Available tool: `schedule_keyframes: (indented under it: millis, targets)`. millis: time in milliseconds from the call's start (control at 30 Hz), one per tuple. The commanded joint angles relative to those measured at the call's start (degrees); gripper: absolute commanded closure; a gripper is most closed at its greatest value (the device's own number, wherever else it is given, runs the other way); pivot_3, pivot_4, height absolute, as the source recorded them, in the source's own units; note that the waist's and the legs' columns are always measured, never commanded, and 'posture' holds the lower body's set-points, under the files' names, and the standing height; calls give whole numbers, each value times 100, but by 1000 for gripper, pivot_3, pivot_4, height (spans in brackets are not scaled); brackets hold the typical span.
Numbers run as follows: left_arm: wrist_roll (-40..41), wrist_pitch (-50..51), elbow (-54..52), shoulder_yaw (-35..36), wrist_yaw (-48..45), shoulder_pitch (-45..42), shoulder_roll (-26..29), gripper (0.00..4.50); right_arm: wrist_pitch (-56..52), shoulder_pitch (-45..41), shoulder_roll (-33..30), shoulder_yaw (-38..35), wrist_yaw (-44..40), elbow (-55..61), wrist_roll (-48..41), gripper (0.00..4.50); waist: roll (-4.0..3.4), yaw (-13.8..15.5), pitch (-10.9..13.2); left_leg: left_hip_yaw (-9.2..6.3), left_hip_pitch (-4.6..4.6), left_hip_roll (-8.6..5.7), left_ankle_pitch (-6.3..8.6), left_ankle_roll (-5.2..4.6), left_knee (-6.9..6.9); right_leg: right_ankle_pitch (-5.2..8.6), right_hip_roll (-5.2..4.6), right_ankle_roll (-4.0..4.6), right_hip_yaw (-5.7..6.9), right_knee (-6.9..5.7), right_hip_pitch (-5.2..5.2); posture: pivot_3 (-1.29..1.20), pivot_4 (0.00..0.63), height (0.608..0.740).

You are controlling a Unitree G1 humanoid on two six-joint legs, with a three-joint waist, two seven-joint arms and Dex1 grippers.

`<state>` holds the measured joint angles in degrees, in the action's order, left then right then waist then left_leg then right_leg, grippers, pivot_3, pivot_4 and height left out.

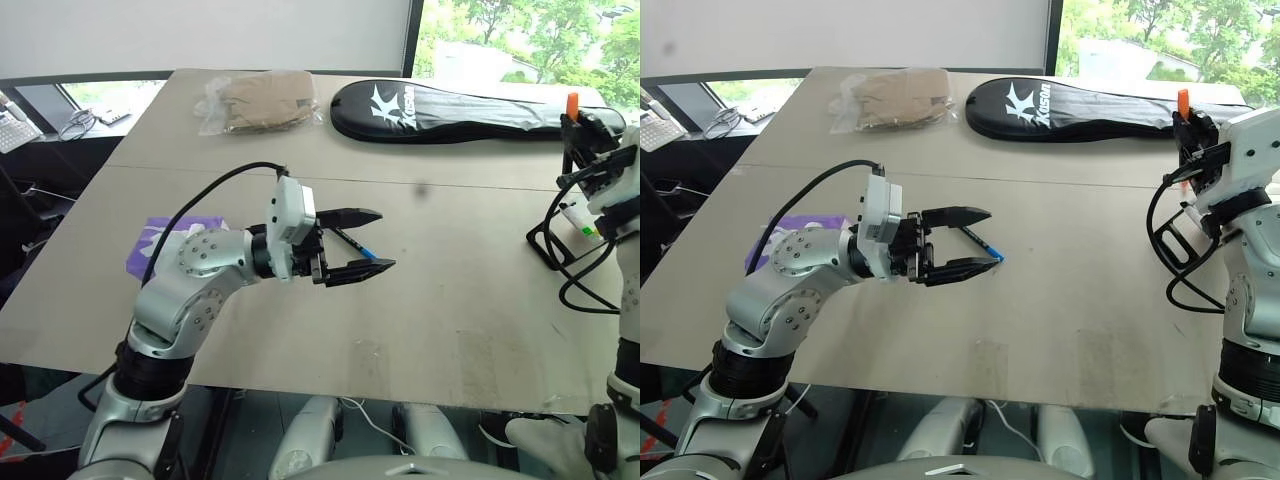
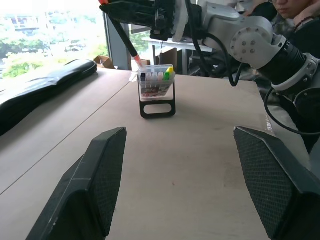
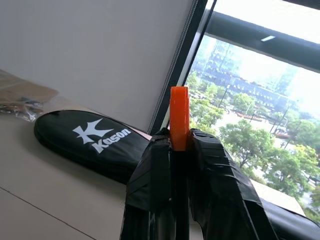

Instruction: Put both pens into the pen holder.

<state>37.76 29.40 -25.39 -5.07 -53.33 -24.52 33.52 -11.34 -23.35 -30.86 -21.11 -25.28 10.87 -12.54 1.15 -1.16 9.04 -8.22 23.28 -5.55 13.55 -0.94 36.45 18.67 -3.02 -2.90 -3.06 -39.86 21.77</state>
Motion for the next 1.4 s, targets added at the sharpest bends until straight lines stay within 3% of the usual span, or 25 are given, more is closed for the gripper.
schedule_keyframes:
  millis: [33,667,700,767,867,933,1000,1233,1300,1400]
  targets:
    - [-52,-104,-263,38,67,86,-28,951,662,-124,-187,-85,45,-294,159,4463,0,6,0,0,0,0,0,0,0,0,0,0,1,0,0,0,150,740]
    - [-338,-304,-108,111,181,128,-38,951,1730,676,-275,-170,344,-972,477,4463,-1,9,0,3,-10,0,0,0,3,0,3,0,-4,-7,-6,0,150,740]
    - [-346,-318,-94,117,160,127,-26,951,1847,720,-290,-173,320,-1040,500,3579,-1,11,0,3,-13,0,0,0,3,0,3,0,-4,-7,-10,0,150,740]
    - [-336,-311,-53,168,163,127,-8,951,1950,784,-290,-183,305,-1042,482,2813,-1,16,0,3,-18,0,0,0,3,0,3,0,-4,-6,-16,0,150,740]
    - [-343,-207,39,254,276,140,25,951,1940,849,-273,-202,351,-860,422,1156,-1,7,0,4,-19,1,0,0,3,0,3,0,-7,-6,-16,0,150,740]
    - [-166,171,77,378,595,127,-27,951,1792,866,-286,-202,351,-601,341,835,-2,4,-1,6,-23,1,0,0,3,0,4,0,-10,-9,-16,0,150,740]
    - [-150,601,81,450,1031,91,-58,951,1428,827,-298,-183,283,-252,63,90,-2,-1,0,6,-23,2,0,0,3,0,5,0,-10,-11,-16,0,150,740]
    - [-64,2082,337,610,2194,-482,-170,951,215,1157,-707,-101,-374,689,-689,90,0,49,0,4,-23,2,0,0,6,0,5,-1,-7,-8,-21,0,150,740]
    - [-350,1965,673,410,1822,-713,199,951,-401,1411,-960,-53,-867,1176,-1338,90,-1,45,0,-4,-21,2,0,0,9,0,6,0,0,-9,-22,0,150,740]
    - [-1265,680,1539,-350,353,-942,1065,951,-1213,1745,-1363,7,-1423,1784,-2164,90,-4,-20,1,3,-24,3,0,0,1,0,8,0,-8,-8,-21,0,150,740]
